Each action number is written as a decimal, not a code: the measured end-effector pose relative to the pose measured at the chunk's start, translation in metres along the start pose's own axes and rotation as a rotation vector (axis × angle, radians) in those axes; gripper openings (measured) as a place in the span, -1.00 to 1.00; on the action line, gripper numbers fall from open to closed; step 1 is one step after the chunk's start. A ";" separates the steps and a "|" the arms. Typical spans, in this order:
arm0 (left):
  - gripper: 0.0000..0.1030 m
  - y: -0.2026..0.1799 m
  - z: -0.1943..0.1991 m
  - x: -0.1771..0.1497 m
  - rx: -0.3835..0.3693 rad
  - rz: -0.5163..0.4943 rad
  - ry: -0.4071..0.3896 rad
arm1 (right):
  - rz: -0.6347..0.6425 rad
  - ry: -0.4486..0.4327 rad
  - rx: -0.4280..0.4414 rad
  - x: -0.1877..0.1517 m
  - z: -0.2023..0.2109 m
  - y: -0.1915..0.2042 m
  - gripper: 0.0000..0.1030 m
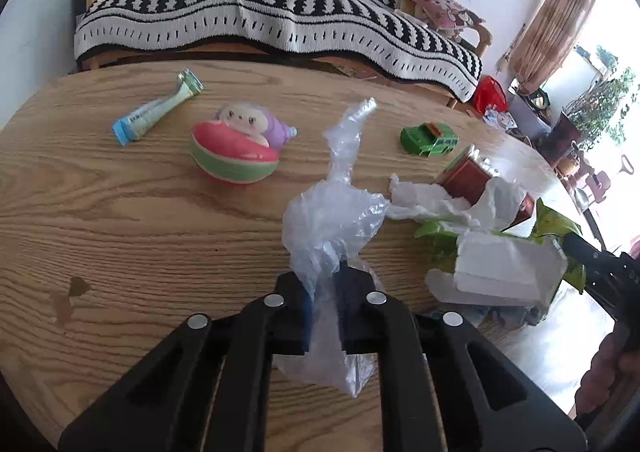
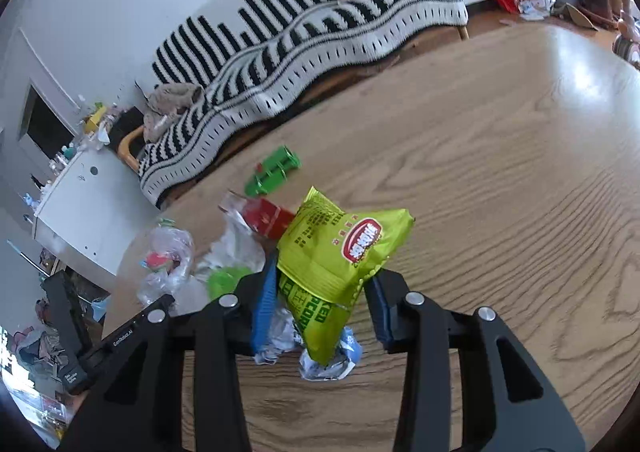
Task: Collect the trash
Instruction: 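Grasp the green chip bag with the right tool while the left tool grasps the clear plastic bag, then carry both bags over the bin and open both tools to drop them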
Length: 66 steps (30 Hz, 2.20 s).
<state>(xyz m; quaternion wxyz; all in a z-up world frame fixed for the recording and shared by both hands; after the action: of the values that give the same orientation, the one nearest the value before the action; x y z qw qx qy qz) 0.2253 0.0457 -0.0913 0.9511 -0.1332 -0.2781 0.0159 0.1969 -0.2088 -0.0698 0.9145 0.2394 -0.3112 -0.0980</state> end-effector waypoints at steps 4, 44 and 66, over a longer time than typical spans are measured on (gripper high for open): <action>-0.87 -0.005 0.013 0.001 -0.006 -0.004 -0.025 | 0.001 -0.011 -0.006 0.002 0.011 -0.004 -0.24; -0.87 -0.589 -0.009 -0.287 -0.526 -0.682 0.262 | -0.415 -0.307 -0.658 -0.101 0.422 -0.398 -0.24; -0.60 -0.649 -0.071 -0.388 -0.495 -0.742 0.486 | -0.659 -0.051 -0.744 -0.184 0.409 -0.499 -0.05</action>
<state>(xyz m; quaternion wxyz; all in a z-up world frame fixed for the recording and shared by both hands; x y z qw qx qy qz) -0.0934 -0.6375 -0.1824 0.8699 -0.2467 -0.0726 -0.4208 -0.2151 -0.7351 -0.1319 0.8504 -0.0198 -0.1851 -0.4920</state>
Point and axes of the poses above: each gripper's, at about its wrist camera, not at the fingertips, and z roughly against the way its jaws point, y to its left, x to its top, the point moved 6 cm from there along -z, roughly the way its jaws point, and after that the axes turned 5 degrees about y, right-handed, at the moved point
